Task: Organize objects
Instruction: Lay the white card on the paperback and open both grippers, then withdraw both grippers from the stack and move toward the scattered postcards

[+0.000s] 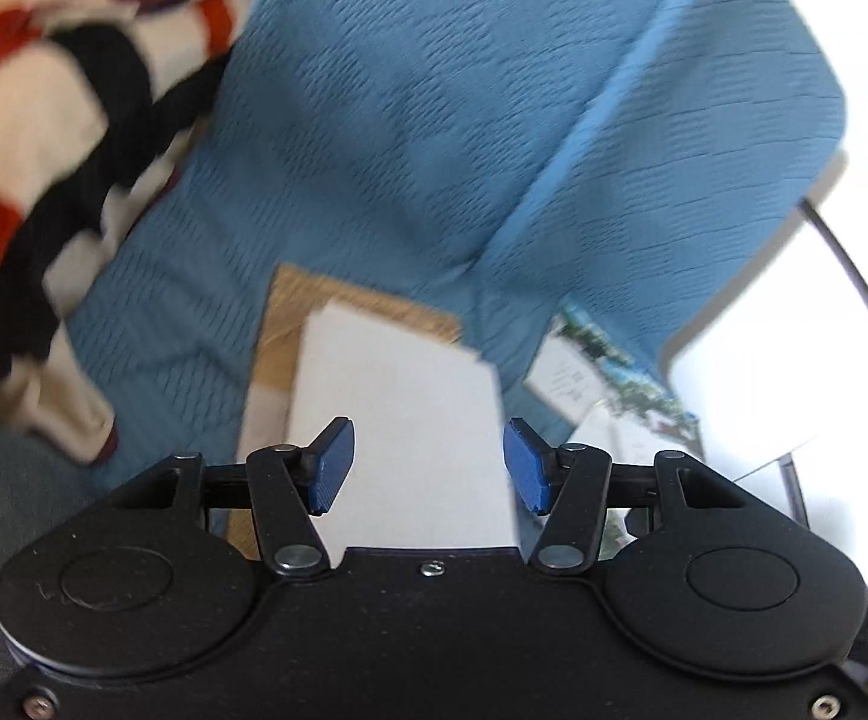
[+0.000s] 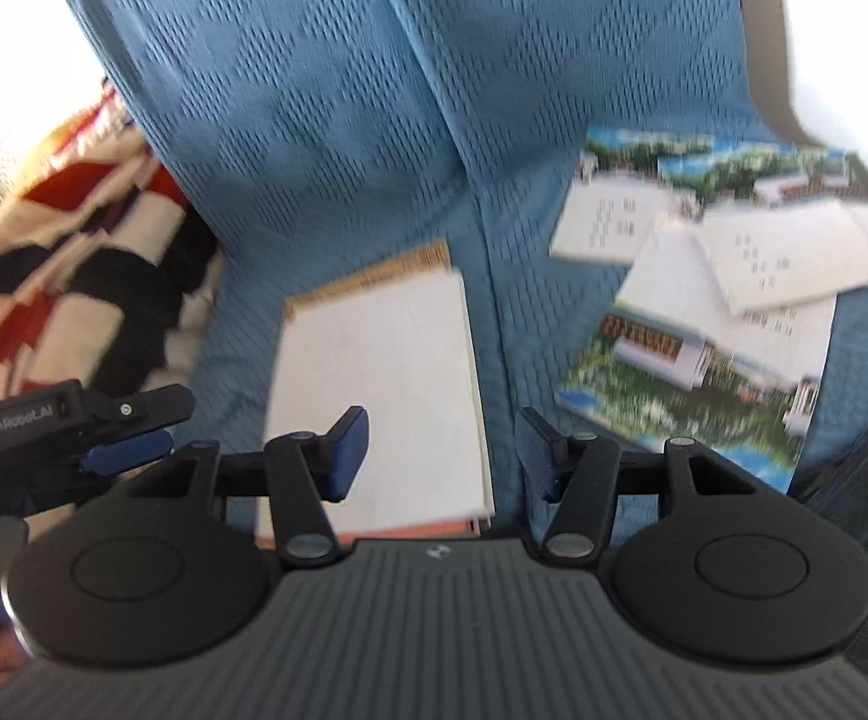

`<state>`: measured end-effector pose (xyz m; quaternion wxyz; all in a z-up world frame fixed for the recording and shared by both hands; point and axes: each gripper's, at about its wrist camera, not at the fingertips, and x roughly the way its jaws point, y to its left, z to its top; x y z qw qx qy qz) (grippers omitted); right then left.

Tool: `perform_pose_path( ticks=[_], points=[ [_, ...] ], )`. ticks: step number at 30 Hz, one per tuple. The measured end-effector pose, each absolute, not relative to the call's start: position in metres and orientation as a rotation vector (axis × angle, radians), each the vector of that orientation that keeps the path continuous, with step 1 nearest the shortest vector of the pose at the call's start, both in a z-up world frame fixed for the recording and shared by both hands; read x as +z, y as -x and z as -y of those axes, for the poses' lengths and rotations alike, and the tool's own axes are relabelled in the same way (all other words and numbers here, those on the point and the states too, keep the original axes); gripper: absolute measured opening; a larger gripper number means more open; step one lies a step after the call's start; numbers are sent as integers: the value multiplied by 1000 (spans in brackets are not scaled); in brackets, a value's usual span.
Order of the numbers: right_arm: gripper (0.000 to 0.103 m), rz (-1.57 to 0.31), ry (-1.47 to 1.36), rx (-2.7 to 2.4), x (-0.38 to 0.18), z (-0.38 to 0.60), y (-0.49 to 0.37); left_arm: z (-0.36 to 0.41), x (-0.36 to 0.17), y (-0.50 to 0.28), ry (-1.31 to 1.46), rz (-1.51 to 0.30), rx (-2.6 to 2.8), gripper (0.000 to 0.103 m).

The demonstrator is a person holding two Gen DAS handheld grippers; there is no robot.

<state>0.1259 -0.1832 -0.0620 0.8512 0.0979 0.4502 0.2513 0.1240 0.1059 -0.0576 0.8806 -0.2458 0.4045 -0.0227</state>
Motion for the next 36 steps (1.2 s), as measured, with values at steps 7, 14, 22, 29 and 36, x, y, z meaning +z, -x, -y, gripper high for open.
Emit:
perform_pose_path(
  ticks=[7,14,22,29,36],
  points=[
    [57,-850,-214,559,-15,201,-117,-85,-5,-113,452,-744,-75,56],
    [57,-757,-166,558,14,220,-103,-69,27,-104,370,-684,-60,59],
    [57,-723,-139,537,20,239,-89,-43,43,-93,320,-665,-84,66],
    [57,-728,-128,517,15,253,-83,-23,37,-91,313,-679,-126,80],
    [57,-751,-123,482,5,268,-75,-2,26,-88,283,-720,-153,86]
  ],
)
